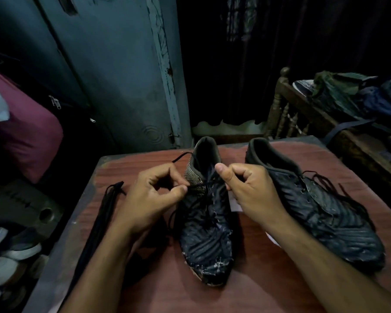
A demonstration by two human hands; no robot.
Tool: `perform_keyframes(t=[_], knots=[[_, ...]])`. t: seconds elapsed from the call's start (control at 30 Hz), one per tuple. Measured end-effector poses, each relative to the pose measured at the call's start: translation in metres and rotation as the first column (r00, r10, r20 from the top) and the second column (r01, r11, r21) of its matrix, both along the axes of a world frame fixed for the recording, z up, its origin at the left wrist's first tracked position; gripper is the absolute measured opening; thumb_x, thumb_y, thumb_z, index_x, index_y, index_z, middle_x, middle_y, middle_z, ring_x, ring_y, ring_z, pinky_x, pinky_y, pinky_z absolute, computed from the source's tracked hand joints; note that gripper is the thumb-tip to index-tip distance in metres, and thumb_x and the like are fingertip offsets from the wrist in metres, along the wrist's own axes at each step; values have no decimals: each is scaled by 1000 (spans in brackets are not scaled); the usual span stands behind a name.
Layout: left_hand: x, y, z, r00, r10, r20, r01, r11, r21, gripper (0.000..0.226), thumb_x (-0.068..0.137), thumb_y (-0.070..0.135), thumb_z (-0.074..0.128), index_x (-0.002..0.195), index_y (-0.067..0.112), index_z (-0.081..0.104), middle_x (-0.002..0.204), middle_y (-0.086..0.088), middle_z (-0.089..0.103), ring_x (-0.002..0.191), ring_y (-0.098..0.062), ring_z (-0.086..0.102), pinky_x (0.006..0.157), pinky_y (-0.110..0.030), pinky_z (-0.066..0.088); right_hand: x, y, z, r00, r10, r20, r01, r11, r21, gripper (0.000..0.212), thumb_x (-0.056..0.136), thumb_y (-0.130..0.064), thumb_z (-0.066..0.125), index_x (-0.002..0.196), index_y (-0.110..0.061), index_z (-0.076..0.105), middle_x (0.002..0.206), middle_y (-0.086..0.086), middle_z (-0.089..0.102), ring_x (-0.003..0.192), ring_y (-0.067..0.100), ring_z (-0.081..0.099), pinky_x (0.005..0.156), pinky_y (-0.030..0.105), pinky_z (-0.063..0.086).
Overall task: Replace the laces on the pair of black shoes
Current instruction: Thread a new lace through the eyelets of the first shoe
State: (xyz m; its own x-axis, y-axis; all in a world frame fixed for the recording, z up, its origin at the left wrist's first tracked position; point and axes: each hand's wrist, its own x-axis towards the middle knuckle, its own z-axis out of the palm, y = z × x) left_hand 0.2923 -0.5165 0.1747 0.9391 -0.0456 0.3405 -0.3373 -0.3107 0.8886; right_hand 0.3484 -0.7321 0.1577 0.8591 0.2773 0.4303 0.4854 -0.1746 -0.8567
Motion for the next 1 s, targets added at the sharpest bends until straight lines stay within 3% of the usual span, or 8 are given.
perform_keyframes(t=[0.2, 0.3, 0.37, 0.4, 0.47, 0.53, 0.83, 1.0], knots=[[-10, 10, 12, 972, -202, -117, 203, 979, -10, 8, 78, 22, 65, 72, 20, 60, 66, 6, 58, 58, 0, 47, 54, -13, 36, 0, 2, -3, 997, -45, 62, 44, 999, 19, 59, 101, -45, 58, 61, -3, 47, 52, 2, 39, 51, 7, 39, 51, 40, 34], [-7, 13, 9, 998, 58, -29, -51, 979, 199, 28, 83, 47, 64, 77, 20, 63, 69, 8, 62, 56, -4, 51, 53, -21, 37, 0, 2, -3, 996, -51, 77, 50, 999, 15, 61, 100, -49, 56, 62, -2, 47, 55, 12, 45, 51, 17, 41, 52, 44, 36], [-5, 7, 8, 940, 228, 255, -319, 854, 412, 26, 87, 52, 61, 91, 28, 71, 91, 13, 68, 83, -8, 63, 70, -26, 44, -1, 2, -4, 995, -46, 87, 47, 999, -2, 56, 100, -46, 57, 60, -8, 48, 54, 9, 45, 51, 13, 41, 51, 44, 37], [-5, 0, 8, 928, 208, 309, -330, 844, 422, 28, 89, 51, 60, 103, 29, 73, 104, 16, 68, 98, -8, 62, 80, -26, 45, -2, 3, -6, 995, -45, 88, 46, 999, -11, 53, 100, -46, 58, 59, -14, 49, 52, 2, 44, 50, 9, 42, 49, 42, 37], [-8, -16, 7, 955, 115, 273, -222, 887, 405, 34, 91, 48, 62, 120, 33, 70, 116, 19, 68, 110, -7, 61, 90, -28, 47, -3, 5, -7, 996, -42, 81, 45, 998, -34, 50, 98, -50, 58, 59, -21, 51, 50, -5, 46, 48, 8, 45, 47, 38, 38], [-8, -29, 1, 980, 42, 195, -113, 922, 371, 37, 89, 43, 71, 125, 36, 68, 108, 22, 72, 103, -5, 67, 89, -25, 51, -4, 6, -8, 996, -45, 74, 48, 998, -34, 48, 97, -52, 56, 58, -25, 51, 50, -10, 48, 47, 3, 46, 46, 34, 37], [-2, -20, 2, 985, 102, 140, -130, 969, 209, 9, 88, 11, 76, 92, 19, 77, 85, 13, 75, 78, -1, 67, 73, -11, 46, -1, 7, -4, 995, -38, 91, 38, 999, 2, 44, 100, -37, 61, 58, -29, 50, 52, -15, 49, 51, -2, 46, 52, 23, 35], [-5, -27, 0, 994, 45, 99, -64, 978, 200, 24, 86, 18, 75, 109, 27, 74, 100, 15, 75, 94, -3, 69, 82, -13, 48, -4, 8, -7, 994, -52, 96, 53, 999, -12, 46, 98, -47, 60, 58, -27, 51, 50, -8, 48, 49, 2, 45, 47, 32, 37]])
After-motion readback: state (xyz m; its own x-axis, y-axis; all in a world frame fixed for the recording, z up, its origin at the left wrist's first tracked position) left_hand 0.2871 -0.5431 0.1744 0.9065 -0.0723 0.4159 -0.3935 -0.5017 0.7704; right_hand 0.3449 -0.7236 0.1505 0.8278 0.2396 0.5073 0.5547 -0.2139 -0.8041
